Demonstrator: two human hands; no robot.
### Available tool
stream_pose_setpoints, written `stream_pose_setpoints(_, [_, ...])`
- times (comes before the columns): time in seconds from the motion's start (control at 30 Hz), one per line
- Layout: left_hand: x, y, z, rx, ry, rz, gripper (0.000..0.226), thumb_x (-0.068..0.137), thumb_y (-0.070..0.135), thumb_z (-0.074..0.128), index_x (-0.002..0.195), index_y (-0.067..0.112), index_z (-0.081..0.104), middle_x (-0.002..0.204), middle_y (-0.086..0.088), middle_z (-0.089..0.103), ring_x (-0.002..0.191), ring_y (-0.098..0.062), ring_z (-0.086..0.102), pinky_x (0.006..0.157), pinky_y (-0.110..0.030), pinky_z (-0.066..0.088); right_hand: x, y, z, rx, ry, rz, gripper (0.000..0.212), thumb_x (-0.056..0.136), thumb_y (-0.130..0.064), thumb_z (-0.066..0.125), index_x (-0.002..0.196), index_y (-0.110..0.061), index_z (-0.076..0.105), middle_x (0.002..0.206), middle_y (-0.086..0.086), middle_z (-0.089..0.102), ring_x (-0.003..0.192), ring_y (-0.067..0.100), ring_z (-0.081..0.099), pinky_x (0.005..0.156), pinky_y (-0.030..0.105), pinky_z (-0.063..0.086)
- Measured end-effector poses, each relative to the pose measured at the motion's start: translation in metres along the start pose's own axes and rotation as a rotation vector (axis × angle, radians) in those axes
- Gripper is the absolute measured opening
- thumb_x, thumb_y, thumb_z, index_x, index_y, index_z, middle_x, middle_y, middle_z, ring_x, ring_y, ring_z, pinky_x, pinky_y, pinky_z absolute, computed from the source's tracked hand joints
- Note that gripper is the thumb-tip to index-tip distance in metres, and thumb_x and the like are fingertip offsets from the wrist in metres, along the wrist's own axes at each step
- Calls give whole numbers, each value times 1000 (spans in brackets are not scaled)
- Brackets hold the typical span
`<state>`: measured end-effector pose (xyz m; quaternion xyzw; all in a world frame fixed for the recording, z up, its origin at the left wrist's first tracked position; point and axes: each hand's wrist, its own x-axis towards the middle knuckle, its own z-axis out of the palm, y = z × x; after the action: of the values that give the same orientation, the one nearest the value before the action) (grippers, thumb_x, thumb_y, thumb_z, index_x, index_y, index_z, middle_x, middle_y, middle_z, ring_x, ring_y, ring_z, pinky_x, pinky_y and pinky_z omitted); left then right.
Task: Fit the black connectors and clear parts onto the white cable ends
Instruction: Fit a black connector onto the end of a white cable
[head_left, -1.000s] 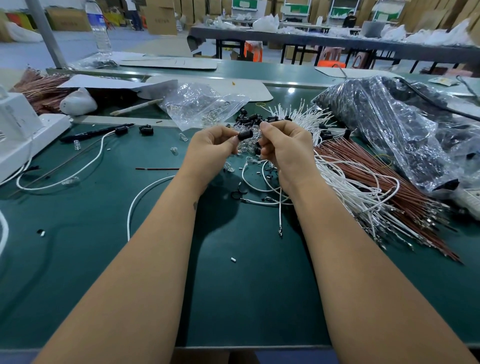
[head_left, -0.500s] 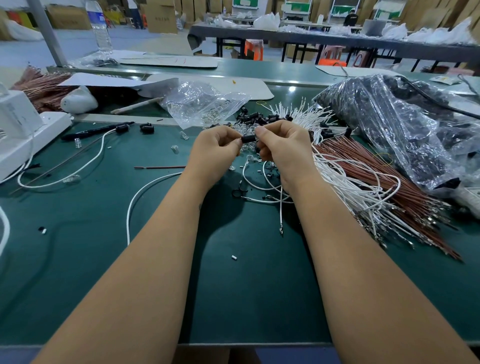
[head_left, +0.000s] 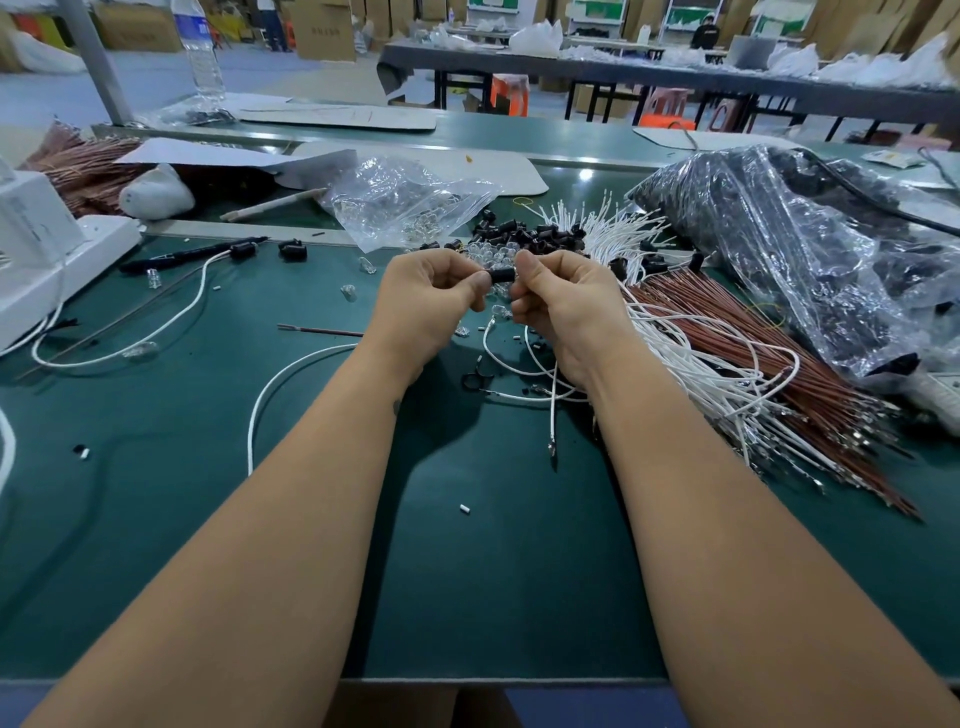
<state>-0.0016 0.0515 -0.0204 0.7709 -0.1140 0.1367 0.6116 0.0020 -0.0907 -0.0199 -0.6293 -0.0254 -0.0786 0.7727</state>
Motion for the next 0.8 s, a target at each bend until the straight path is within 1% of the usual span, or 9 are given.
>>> stream_pose_setpoints(0.13, [1,1,0,-49,-12,-23,19,88,6,66,71,15,65,57,4,62,55,-6,53,64,-17,45,0,1,0,30,-32,-17,22,92,-15,63,73,-9,55,61,6,60,46,13,54,50,24,48])
stream_pose_setpoints(0.2, [1,0,0,-62,-8,-31,19,88,6,66,71,14,65,55,6,62,55,-6,53,64,-17,45,0,2,0,11,-19,-41,22,92,-14,63,73,-9,55,61,6,60,46,14,54,49,24,48])
stream_pose_setpoints(0.3, [1,-1,1,-87,-5,-43,16,88,7,66,73,13,66,58,1,62,56,-7,54,66,-18,46,0,3,1,7,-14,-66,22,92,-13,63,73,-9,54,59,5,61,46,14,54,49,24,47])
stream_pose_setpoints(0.37, [2,-2,1,-94,-1,-45,16,88,7,67,73,13,66,59,0,63,55,-6,54,64,-16,45,0,3,1,9,-12,-67,21,92,-12,63,73,-9,55,58,4,61,46,14,54,50,24,48])
stream_pose_setpoints(0.47, [3,-2,0,-95,19,-46,17,87,8,67,72,15,66,56,4,63,55,-6,54,64,-16,46,-1,2,3,-11,-2,-76,19,91,-12,65,74,-9,57,61,6,61,47,14,54,52,25,49])
stream_pose_setpoints(0.6, [4,-2,-1,-67,18,-49,16,87,12,69,72,17,68,54,9,64,57,-6,55,65,-15,47,-2,-1,3,-100,29,-107,17,91,-12,65,76,-9,58,63,6,61,48,12,54,50,23,48])
stream_pose_setpoints(0.67, [3,-1,0,-54,8,-51,15,87,13,69,73,17,68,53,10,65,55,-3,54,62,-13,45,-2,-2,1,-120,40,-111,16,91,-12,65,77,-9,60,64,6,62,48,11,55,50,22,48])
stream_pose_setpoints(0.73, [3,0,0,-55,11,-55,14,87,13,69,73,15,69,52,10,64,47,2,49,53,-9,40,-2,-2,0,-118,52,-111,15,91,-13,66,78,-9,61,63,4,63,49,11,55,51,21,48])
stream_pose_setpoints(0.8, [3,0,1,-56,16,-63,13,87,13,69,73,14,69,51,10,64,41,3,44,47,-8,35,-2,-3,0,-111,59,-104,14,91,-13,66,78,-10,61,62,2,64,49,10,55,52,21,48])
